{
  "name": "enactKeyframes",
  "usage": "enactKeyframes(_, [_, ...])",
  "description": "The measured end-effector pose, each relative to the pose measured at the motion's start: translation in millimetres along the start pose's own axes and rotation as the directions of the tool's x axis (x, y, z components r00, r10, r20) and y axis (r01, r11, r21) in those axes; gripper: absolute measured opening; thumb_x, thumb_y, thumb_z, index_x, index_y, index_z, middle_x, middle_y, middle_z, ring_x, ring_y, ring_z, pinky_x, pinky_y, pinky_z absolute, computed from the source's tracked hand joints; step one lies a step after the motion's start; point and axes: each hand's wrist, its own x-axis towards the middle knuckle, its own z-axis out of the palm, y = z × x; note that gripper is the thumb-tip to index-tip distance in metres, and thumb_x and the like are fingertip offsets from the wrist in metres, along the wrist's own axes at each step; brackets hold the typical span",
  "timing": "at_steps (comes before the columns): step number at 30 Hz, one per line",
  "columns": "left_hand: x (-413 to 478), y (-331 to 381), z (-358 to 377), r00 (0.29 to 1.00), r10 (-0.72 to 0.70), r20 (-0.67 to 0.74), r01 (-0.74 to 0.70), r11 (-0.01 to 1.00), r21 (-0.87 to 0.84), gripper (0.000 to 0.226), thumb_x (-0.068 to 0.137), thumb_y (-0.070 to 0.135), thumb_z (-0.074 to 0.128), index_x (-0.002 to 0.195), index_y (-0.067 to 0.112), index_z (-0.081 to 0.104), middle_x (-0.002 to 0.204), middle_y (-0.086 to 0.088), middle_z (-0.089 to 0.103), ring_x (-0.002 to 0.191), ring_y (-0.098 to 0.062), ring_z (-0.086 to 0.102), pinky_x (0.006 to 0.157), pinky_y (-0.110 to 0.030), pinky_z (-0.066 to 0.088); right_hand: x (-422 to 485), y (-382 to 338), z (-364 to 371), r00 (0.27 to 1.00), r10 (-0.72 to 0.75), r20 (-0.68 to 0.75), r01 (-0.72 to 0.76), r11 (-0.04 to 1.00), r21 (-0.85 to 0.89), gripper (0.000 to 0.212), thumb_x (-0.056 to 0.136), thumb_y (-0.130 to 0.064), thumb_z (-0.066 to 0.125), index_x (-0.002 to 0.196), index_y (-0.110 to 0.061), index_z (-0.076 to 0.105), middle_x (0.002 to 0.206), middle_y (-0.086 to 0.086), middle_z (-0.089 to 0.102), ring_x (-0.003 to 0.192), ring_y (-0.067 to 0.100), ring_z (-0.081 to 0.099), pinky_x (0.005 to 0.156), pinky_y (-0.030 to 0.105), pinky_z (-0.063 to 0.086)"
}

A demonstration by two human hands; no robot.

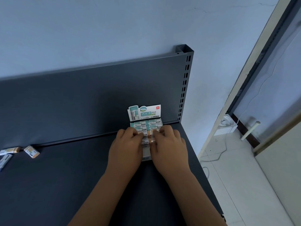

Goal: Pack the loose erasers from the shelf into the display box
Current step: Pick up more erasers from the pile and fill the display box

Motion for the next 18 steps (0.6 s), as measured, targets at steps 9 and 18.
enactKeyframes(9, [-4.1, 4.2, -17.6, 0.968, -0.124, 0.217, 0.146, 0.985, -0.093, 0.059, 0.092, 0.060, 0.032, 0.137, 0.025, 0.052, 0.142, 0.009, 0.045, 0.120, -0.019, 0.045, 0.094, -0.042, 0.050, -8.8, -2.9, -17.0, 0.999, 0.003, 0.043, -0.006, 0.998, 0.068, 0.033, 0.096, -0.043, 0.045, 0.120, -0.029, 0.064, 0.123, -0.011, 0.061, 0.112, 0.016, 0.050, 0.088, 0.035, 0.046])
enactKeyframes(18, [-19.7, -25.6, -60.6, 0.961, -0.217, 0.169, 0.220, 0.975, -0.001, 0.075, 0.088, 0.066, 0.036, 0.145, 0.018, 0.047, 0.149, 0.001, 0.048, 0.132, -0.026, 0.045, 0.102, -0.048, 0.048, -12.4, -40.3, -27.9, 0.995, -0.087, -0.049, 0.098, 0.946, 0.309, 0.042, 0.100, -0.049, 0.037, 0.120, -0.022, 0.062, 0.118, -0.003, 0.065, 0.109, 0.019, 0.056, 0.090, 0.040, 0.050])
